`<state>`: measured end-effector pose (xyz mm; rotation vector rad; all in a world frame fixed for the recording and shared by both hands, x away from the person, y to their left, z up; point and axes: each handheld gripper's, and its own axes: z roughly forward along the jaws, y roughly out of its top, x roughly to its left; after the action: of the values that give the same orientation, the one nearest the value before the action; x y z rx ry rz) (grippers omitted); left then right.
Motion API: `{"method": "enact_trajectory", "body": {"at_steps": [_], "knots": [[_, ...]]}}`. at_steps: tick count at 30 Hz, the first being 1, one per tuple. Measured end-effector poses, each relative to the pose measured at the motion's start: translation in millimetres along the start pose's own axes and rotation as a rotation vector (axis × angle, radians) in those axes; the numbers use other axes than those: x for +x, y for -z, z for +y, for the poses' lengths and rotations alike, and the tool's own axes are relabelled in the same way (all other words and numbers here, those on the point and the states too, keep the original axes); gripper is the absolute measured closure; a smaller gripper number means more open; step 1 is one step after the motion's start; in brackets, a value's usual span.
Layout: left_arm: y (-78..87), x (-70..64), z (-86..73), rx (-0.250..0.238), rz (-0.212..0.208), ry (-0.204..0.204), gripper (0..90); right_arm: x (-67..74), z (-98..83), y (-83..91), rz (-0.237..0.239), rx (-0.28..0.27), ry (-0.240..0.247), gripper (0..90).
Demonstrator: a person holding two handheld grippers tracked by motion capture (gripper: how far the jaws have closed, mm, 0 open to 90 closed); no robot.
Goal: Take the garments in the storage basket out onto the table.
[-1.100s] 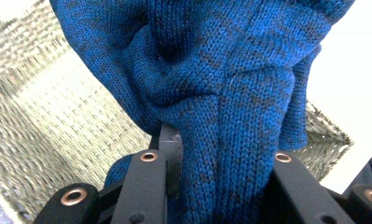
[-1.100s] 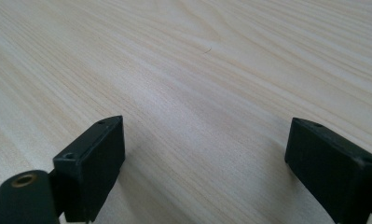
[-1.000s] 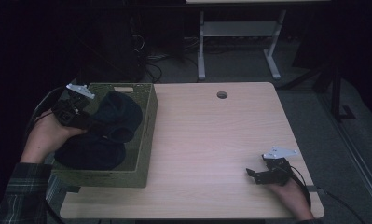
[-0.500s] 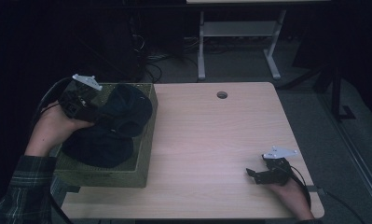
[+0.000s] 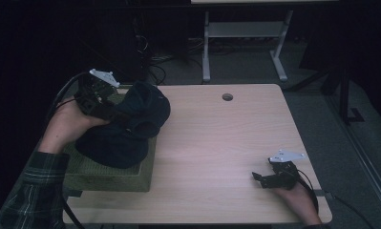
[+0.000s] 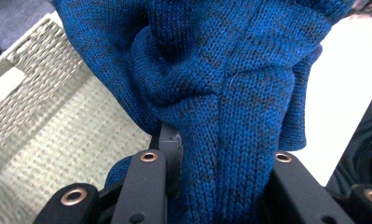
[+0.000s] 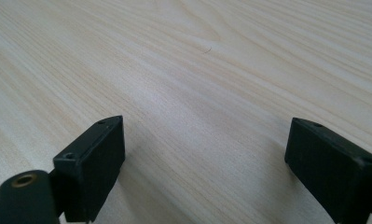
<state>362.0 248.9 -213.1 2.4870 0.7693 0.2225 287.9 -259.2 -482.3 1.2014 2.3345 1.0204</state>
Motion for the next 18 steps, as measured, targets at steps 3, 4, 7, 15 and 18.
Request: {"method": "enact_trajectory", "body": {"at_steps": [3,4,7,15,18], "knots": [[-1.0,-3.8,7.4,-0.01,-0.003,-0.004,70.2,0.0,0.0,0.0,0.0,0.0,0.0,11.6],[-1.2,-4.7,9.9,-0.01,-0.006,-0.011,70.2,0.0,0.0,0.0,0.0,0.0,0.0,11.7],[-3.5,-8.1,17.1,-0.016,-0.013,-0.023,70.2,0.0,0.0,0.0,0.0,0.0,0.0,11.6],[-13.3,-18.4,35.1,-0.019,-0.034,-0.057,70.2,-0.1,0.0,0.0,0.0,0.0,0.0,11.6],[-16.5,-20.9,40.4,-0.012,-0.041,-0.07,70.2,-0.1,0.0,0.0,0.0,0.0,0.0,11.7]]}}
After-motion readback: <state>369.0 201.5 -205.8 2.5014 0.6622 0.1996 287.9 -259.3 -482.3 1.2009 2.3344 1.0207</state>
